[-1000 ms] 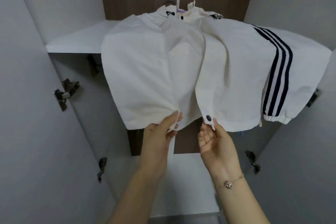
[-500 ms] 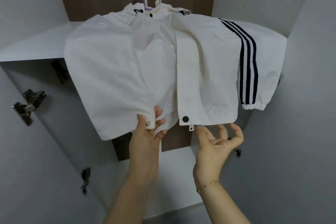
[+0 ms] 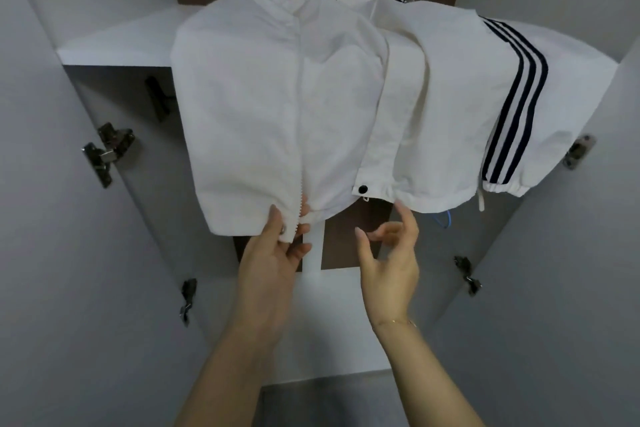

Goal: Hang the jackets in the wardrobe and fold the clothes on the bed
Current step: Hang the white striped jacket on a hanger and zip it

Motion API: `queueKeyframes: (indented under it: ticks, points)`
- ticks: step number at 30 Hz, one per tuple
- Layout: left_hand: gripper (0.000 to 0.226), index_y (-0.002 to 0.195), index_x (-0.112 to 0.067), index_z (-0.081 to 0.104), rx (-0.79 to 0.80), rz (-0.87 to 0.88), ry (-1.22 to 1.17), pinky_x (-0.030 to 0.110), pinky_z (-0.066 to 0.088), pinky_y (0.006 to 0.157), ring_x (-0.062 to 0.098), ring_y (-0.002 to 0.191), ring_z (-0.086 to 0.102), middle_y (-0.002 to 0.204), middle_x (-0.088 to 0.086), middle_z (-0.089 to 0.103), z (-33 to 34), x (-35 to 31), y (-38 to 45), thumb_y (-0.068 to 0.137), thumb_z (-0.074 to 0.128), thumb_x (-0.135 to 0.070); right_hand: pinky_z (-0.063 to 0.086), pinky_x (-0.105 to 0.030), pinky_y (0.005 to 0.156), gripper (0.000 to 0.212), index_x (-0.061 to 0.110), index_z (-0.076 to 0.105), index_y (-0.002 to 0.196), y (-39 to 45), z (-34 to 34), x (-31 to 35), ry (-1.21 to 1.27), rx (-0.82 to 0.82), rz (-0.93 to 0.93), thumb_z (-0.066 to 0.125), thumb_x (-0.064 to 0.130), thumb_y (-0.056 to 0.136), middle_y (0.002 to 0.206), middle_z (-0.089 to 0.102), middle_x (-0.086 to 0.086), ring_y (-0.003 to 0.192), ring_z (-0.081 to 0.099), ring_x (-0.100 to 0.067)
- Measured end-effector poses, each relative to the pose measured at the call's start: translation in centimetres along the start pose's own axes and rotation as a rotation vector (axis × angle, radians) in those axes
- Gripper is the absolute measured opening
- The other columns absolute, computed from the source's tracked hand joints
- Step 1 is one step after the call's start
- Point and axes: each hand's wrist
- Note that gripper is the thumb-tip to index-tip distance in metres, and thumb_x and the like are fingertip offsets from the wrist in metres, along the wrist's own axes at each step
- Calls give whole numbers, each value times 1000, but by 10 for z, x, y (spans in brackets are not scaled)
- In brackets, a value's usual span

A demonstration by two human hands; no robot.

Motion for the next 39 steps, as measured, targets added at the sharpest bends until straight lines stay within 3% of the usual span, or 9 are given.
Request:
queueKeyframes:
  ticks: [8,12,18,22,24,27,32,36,39]
  points:
    - [49,120,-17,62,5,-22,-41,20,55,64,4,76,67,98,-4,73,-1,-5,-2,78,58,-42,34,-19,48,69,39,24,145,49,36,-8,-292,46,83,60,49,88,58,47,17,52,51,-3]
    - [42,113,-17,64,-2,-29,-57,23,55,65,5,71,67,91,-4,74,-2,-4,0,78,58,-40,34,-26,50,43,22,45,129,51,43,-8,-240,-61,110,59,38,92,58,41,12,50,47,-10]
    - [35,108,-20,68,-6,-19,-19,21,56,64,5,73,67,93,-4,74,-5,1,3,80,59,-40,44,-13,62,17,12,61,99,41,15,9,464,-262,515,59,28,97,70,58,22,69,51,1]
    - [15,81,-35,80,-19,12,41,22,47,74,-1,65,57,85,-16,70,1,8,4,75,67,-37,55,-31,85,28,20,67,118,47,-21,12,926,57,930,65,28,91,115,70,8,108,63,-12]
    - [8,75,-36,79,7,26,45,23,44,78,1,67,51,78,-15,63,6,11,5,71,71,-35,57,-36,84,21,16,71,106,53,-36,13,1047,151,1015,67,20,87,115,69,-1,110,65,-21]
    - [8,68,-38,73,49,62,74,20,44,78,6,77,48,78,-12,55,18,14,8,63,78,-39,57,-24,70,10,14,78,86,54,-50,19,998,183,941,69,16,80,106,73,-8,95,72,-21]
    - [58,114,-21,68,-11,154,142,18,53,82,3,97,68,105,-13,73,45,16,13,60,84,-34,57,-23,73,19,11,65,97,53,-64,23,870,202,734,70,12,79,104,72,-21,90,72,-24]
    - [33,64,-22,77,-53,41,228,16,51,70,0,68,69,71,-12,73,70,21,11,45,82,-48,54,-23,83,31,5,65,110,53,-68,31,967,320,700,71,9,80,105,71,-22,100,68,-26]
    - [32,67,-16,79,-3,-57,253,29,52,87,8,79,72,79,-1,76,76,29,8,53,83,-44,55,-30,86,25,4,71,104,53,-68,35,1056,344,717,70,3,79,107,69,-25,97,68,-29]
Point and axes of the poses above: each hand's wrist, its own y-axis towards the middle knuckle, its own z-axis out of the palm, x = y × z
